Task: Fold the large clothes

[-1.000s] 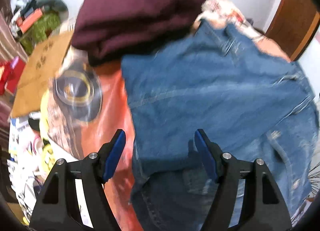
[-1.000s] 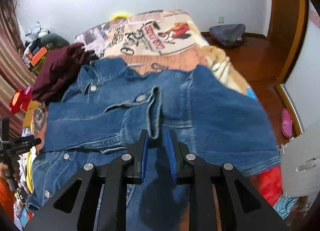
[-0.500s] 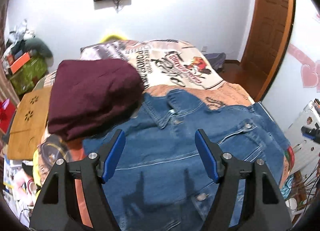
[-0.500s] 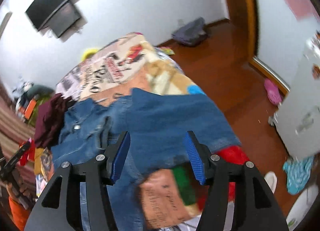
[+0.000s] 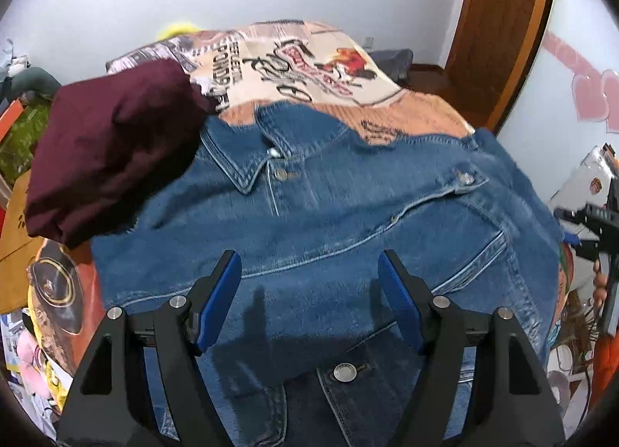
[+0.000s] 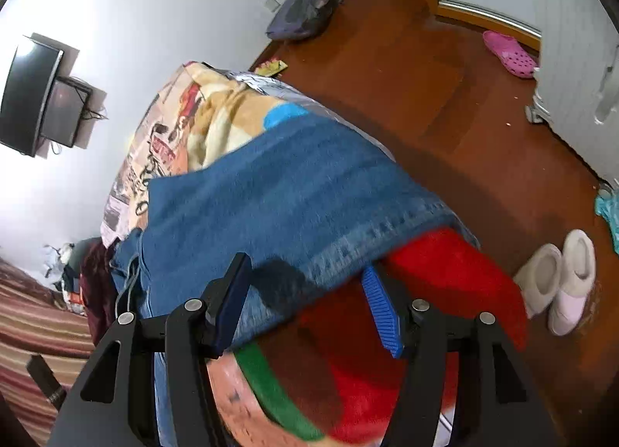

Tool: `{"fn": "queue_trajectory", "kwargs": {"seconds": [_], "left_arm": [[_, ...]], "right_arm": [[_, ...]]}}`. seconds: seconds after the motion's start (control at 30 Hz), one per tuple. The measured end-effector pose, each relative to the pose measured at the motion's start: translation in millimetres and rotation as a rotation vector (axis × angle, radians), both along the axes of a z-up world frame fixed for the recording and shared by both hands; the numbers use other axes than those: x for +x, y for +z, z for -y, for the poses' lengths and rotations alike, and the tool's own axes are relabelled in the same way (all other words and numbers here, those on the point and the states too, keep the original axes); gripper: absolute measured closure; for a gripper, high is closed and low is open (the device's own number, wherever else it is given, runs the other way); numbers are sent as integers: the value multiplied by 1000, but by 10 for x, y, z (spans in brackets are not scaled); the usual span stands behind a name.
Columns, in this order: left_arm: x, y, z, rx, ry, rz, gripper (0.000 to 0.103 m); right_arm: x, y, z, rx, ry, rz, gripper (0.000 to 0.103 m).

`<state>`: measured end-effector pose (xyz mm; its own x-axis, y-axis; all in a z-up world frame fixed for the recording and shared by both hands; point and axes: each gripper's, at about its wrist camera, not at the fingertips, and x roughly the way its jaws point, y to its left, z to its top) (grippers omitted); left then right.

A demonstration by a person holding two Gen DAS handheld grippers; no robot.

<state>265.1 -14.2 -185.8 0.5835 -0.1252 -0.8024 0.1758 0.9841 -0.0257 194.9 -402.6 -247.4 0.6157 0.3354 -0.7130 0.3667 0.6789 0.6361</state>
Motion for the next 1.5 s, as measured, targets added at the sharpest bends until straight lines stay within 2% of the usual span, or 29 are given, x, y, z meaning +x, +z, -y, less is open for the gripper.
{"fn": "queue_trajectory", "kwargs": {"seconds": [0.13,0.2,0.23,0.27,0.37,0.47,0.6,0.67,0.77,0.87,0.93,1.07,1.17,1.27,1.37,1.43,1.5], "left_arm": [[-2,-110,7,50,27,5,31],[0,-140,5,60,29,1,31],[-10,-150,-8,57,29,-4,31],[-23,-147,-22,52,28,-6,31],[-50,-96,-71,43,30,9,31],[-94,-22,-132,31,37,30,31],[-175,72,-197,6,37,49,31],[-221,120,-221,-4,31,57,31],[-298,194,-256,-9,20,77,31],[-370,240,-312,-17,21,95,31],[-406,235,-355,-30,23,92,31],[-477,163,-414,-20,13,63,31],[-543,128,-453,-10,9,55,31],[-591,124,-493,-16,13,62,31],[-579,126,-505,-25,18,61,31],[-545,124,-500,-30,19,58,31],[-510,129,-476,-34,19,56,31]], "right_arm": [[128,-72,39,-13,-47,-6,53],[178,-38,41,-57,-54,-27,63],[201,-5,50,-85,-59,-40,73],[221,38,41,-105,-56,-48,78],[246,250,-14,-155,-35,-15,89],[205,670,-191,-223,-6,79,93],[179,1224,-546,-254,75,227,93],[204,1492,-852,-268,164,299,93],[237,1719,-1334,-285,302,372,93],[240,1687,-1779,-271,428,379,93],[248,1517,-2002,-250,495,347,93],[255,998,-2364,-293,583,202,93],[196,731,-2419,-327,604,129,89],[167,730,-2370,-338,616,86,89],[134,876,-2292,-305,630,69,86],[143,999,-2264,-313,621,94,85],[116,1158,-2207,-341,592,139,78]]}}
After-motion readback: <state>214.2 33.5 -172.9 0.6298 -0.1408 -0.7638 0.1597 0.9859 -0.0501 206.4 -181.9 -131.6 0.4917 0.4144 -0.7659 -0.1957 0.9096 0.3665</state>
